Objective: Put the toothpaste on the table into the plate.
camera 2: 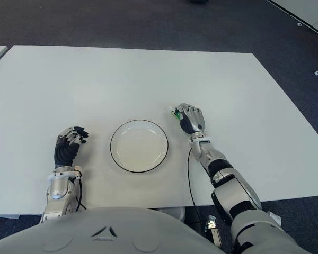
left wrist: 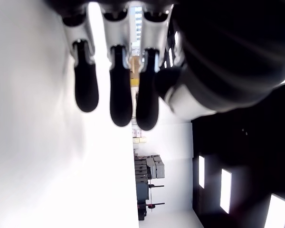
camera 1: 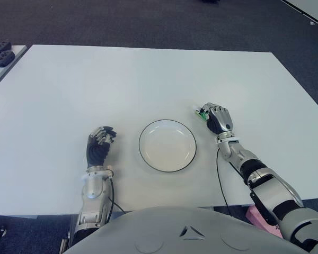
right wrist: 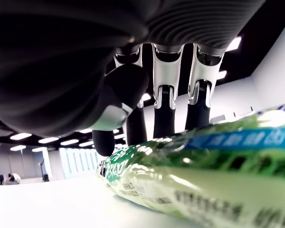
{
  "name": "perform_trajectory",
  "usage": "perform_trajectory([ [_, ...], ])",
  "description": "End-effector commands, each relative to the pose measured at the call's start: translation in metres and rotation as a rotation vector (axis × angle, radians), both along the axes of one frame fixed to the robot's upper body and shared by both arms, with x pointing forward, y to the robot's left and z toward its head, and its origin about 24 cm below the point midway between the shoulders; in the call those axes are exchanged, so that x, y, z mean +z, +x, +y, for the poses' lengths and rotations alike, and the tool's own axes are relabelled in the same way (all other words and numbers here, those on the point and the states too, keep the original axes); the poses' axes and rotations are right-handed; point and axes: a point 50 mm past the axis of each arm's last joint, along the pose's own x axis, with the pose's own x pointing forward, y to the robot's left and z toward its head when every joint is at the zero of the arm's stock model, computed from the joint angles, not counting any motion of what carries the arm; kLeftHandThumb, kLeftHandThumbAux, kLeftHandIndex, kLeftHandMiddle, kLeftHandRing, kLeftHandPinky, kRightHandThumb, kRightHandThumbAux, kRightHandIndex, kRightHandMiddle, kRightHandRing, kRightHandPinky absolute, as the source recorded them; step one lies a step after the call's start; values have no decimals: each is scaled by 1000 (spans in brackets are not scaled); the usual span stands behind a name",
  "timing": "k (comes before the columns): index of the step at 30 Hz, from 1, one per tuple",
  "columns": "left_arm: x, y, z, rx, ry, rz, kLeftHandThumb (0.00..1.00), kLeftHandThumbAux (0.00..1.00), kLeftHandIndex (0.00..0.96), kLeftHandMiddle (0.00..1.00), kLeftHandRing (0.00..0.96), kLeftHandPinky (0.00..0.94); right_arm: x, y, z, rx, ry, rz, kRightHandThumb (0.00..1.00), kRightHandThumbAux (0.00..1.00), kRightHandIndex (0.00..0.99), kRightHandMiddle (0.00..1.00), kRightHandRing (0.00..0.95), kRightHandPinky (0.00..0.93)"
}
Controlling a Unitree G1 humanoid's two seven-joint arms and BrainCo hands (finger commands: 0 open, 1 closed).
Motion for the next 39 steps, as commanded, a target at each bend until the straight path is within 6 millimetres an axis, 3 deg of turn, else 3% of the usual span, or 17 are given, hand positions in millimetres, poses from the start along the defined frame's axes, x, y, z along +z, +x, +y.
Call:
perform_trajectory([
  [1, -6, -4, 2, 10, -1, 41, 703, 719, 430, 507, 500, 499, -24, -22, 12, 38, 13, 78, 1000, 675, 425, 399, 432, 493],
  [21, -6, -4, 2, 18, -1, 44, 703, 720, 429, 504, 494, 485, -19, -19, 12, 73, 10, 66, 1000, 671, 383, 416, 474, 508],
  [22, -6, -4, 2, 18, -2, 43, 703, 719, 429, 503, 493, 486, -19, -18, 12, 74, 8, 73, 899, 683, 396, 391, 450, 502],
  [23, -6, -4, 2, 19, -3, 43, 703, 719, 429, 502, 493, 486, -18, -18, 12, 77, 4, 82, 863, 687, 400, 382, 442, 499],
  [25, -6, -4, 2, 19, -5, 41, 703, 719, 429, 501, 493, 489, -17, -16, 13, 86, -1, 98, 785, 579, 299, 294, 350, 423],
  [34, -5, -3, 0, 15, -3, 32, 703, 719, 429, 503, 498, 502, 10, -15, 9, 163, -93, 221, 588, 447, 36, 40, 46, 61],
  [39, -5, -2, 0, 14, -5, 27, 703, 719, 429, 506, 502, 503, 24, -14, 8, 199, -209, 268, 547, 318, 6, 6, 7, 10],
])
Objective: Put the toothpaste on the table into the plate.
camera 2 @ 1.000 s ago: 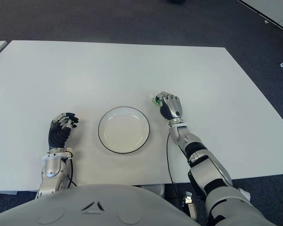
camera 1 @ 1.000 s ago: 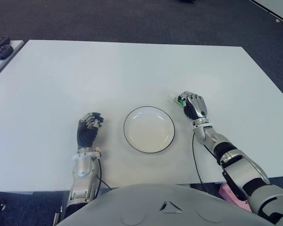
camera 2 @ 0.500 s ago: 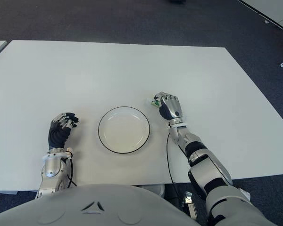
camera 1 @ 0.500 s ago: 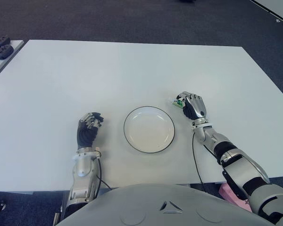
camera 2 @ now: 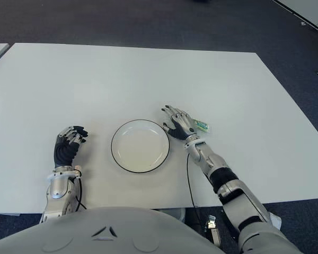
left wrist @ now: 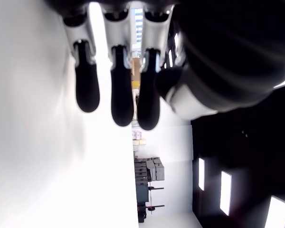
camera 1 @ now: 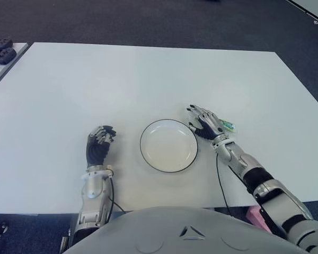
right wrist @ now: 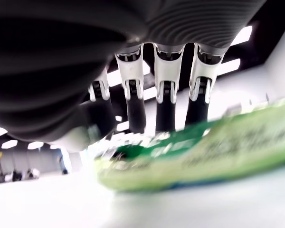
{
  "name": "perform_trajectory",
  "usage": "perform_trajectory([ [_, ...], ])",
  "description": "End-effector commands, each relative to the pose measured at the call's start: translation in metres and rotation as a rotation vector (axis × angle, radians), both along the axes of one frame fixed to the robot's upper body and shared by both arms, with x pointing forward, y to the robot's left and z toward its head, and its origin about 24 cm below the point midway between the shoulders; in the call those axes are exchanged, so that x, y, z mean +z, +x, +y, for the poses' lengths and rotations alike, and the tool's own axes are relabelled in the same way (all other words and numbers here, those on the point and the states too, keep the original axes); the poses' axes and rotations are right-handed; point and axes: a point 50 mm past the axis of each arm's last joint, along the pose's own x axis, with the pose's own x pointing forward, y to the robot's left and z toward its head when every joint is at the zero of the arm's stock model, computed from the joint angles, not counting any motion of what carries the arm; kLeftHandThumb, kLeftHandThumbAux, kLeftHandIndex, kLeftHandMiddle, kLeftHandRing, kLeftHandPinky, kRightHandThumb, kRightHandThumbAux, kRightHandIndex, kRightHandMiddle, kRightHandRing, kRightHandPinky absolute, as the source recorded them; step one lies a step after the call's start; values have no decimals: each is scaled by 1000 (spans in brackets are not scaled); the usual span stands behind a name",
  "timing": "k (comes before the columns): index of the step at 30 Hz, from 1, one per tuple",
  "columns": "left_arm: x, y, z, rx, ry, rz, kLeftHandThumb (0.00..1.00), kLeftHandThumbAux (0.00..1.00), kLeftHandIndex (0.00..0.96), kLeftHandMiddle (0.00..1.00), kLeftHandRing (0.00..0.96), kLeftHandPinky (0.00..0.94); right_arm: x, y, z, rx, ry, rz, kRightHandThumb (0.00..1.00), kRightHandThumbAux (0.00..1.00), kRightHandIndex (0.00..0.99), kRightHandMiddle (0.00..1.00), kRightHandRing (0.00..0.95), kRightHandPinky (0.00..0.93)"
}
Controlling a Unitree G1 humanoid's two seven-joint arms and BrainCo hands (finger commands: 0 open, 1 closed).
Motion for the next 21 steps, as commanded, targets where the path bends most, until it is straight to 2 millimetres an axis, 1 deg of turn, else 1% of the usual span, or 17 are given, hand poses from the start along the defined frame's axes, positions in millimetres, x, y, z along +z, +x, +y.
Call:
perform_trajectory([
  [1, -7, -3, -1, 14, -7, 41, 703, 719, 429, 507, 503, 504, 12, -1, -11, 15, -134, 55, 542, 298, 3, 4, 4, 6],
  [6, -6, -3, -1, 12, -8, 37, 704, 719, 430, 509, 505, 505, 15, -2, -13, 44, -212, 107, 537, 243, 0, 0, 0, 0],
  [10, -6, -4, -1, 13, -7, 36, 704, 719, 430, 508, 506, 505, 16, -3, -16, 76, -270, 148, 553, 201, 0, 0, 0, 0],
  [21, -6, -4, -2, 14, -10, 36, 704, 719, 430, 511, 507, 504, 19, -4, -20, 159, -425, 223, 580, 150, 0, 0, 0, 0],
])
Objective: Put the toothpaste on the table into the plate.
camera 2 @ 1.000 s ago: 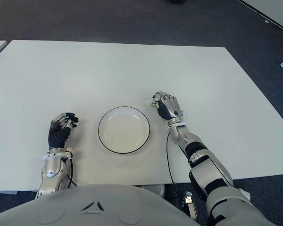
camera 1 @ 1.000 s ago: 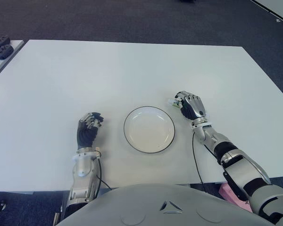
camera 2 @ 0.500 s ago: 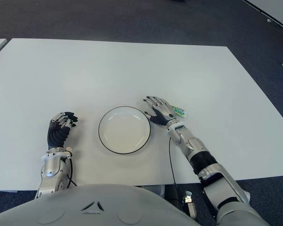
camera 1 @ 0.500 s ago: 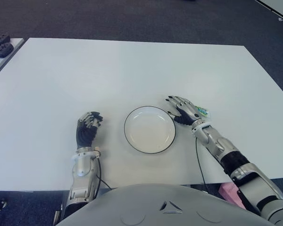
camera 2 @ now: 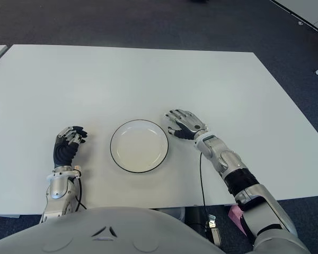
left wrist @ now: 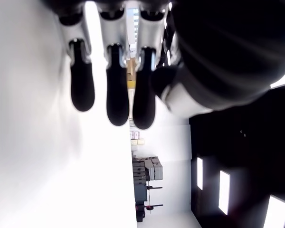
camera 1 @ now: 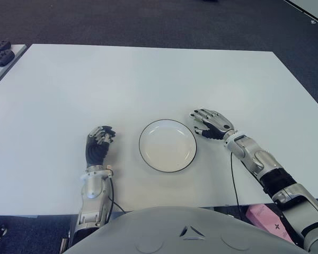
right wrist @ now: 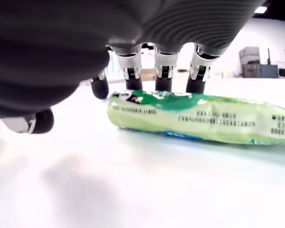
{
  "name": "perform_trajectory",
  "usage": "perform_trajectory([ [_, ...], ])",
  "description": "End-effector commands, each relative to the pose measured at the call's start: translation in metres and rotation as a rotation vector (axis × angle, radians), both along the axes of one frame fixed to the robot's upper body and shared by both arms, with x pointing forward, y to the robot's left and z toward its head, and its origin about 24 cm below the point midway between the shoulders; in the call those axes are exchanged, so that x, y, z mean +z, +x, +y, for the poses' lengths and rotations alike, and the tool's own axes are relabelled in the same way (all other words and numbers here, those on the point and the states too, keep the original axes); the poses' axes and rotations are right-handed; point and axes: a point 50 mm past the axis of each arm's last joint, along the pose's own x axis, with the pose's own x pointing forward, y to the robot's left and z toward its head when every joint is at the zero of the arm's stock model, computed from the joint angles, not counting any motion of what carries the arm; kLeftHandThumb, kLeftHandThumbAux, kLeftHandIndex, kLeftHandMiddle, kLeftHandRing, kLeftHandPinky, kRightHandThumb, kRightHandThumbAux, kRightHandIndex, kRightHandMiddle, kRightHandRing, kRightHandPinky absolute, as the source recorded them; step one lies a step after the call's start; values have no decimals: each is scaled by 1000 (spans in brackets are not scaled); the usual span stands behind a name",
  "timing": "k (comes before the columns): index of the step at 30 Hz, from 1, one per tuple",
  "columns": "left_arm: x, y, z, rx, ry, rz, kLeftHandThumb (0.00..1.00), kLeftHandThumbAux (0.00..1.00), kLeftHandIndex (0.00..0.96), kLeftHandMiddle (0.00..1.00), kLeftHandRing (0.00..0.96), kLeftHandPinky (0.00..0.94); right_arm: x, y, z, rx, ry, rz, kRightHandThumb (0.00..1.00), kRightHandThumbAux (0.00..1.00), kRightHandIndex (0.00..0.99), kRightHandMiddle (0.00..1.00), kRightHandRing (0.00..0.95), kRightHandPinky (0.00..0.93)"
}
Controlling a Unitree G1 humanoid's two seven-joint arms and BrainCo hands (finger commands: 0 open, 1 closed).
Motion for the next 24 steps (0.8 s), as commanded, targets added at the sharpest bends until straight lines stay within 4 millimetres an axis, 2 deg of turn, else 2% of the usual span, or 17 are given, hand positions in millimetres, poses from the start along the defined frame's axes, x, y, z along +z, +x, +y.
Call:
perform_trajectory([
  [1, -6, -4, -1, 14, -6, 38, 704, 719, 430, 511, 506, 504, -6, -6, -4, 45, -93, 74, 580, 144, 0, 0, 0, 0],
  [13, -5, -4, 0, 17, 2, 38, 704, 720, 429, 508, 501, 503, -11, -6, -11, 100, -196, 131, 601, 111, 0, 0, 0, 0],
  [24, -5, -4, 0, 14, -1, 42, 702, 721, 429, 498, 492, 492, -10, 1, -21, 85, -241, 91, 635, 104, 0, 0, 0, 0],
])
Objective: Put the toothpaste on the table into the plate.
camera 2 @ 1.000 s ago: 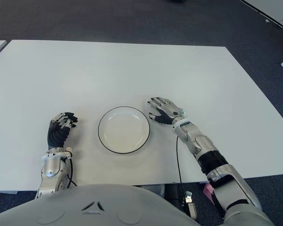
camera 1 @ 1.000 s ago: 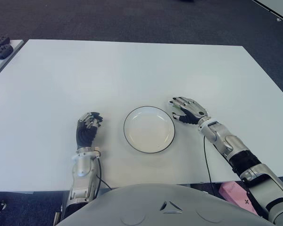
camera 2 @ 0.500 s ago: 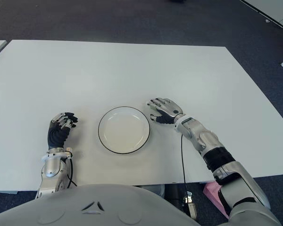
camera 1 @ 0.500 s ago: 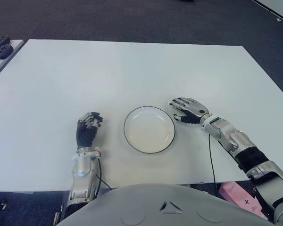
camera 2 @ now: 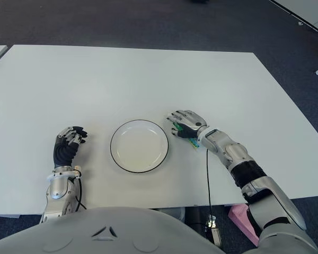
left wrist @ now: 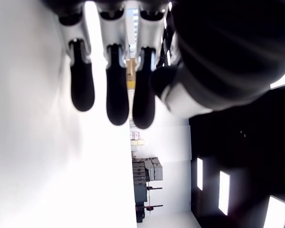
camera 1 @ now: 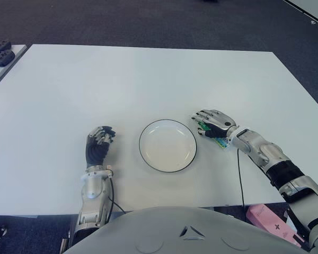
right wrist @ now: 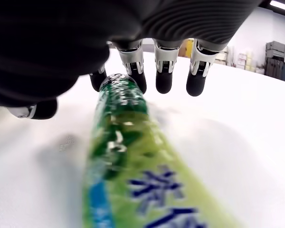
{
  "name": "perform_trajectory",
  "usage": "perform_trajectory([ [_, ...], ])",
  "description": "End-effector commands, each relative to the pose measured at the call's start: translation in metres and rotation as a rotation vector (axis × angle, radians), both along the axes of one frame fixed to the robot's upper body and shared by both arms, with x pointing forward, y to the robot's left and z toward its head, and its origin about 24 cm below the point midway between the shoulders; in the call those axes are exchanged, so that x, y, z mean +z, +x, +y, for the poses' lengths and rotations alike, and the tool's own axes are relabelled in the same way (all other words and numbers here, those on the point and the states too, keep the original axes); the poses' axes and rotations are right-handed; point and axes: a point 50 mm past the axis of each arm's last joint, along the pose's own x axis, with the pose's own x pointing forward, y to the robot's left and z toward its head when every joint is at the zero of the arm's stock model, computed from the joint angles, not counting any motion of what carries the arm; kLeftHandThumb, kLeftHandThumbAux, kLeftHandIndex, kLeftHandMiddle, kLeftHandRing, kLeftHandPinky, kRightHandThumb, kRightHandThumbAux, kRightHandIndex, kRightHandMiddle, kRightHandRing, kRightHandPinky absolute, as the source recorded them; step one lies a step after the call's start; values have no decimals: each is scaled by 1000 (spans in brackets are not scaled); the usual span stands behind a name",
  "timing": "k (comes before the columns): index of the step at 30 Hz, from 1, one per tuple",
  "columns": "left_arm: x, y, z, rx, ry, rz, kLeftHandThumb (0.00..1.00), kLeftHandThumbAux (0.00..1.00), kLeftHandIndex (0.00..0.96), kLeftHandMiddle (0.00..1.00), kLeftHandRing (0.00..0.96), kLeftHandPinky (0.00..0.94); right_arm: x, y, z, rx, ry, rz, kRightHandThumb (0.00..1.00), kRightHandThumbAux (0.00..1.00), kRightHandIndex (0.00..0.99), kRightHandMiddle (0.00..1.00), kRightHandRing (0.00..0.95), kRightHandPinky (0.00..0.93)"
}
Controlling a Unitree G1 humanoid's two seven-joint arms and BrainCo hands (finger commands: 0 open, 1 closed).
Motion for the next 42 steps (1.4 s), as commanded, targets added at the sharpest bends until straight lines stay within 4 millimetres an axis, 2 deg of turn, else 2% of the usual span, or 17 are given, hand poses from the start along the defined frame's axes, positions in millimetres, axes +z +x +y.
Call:
perform_trajectory([
  [1, -5, -4, 1, 12, 0, 43, 702, 721, 429, 498, 491, 490, -13, -7, -10, -3, -75, 52, 636, 103, 0, 0, 0, 0],
  [18, -5, -5, 0, 10, -3, 38, 703, 721, 429, 499, 491, 491, -6, 2, -39, -37, -158, 42, 641, 95, 0, 0, 0, 0],
  [31, -5, -6, 0, 10, -6, 41, 705, 720, 429, 504, 498, 495, -6, 12, -47, -149, -107, 26, 640, 107, 0, 0, 0, 0],
  [42, -5, -7, 0, 19, -6, 43, 705, 720, 428, 503, 495, 489, -18, 3, -51, -189, -76, 60, 640, 116, 0, 0, 0, 0],
])
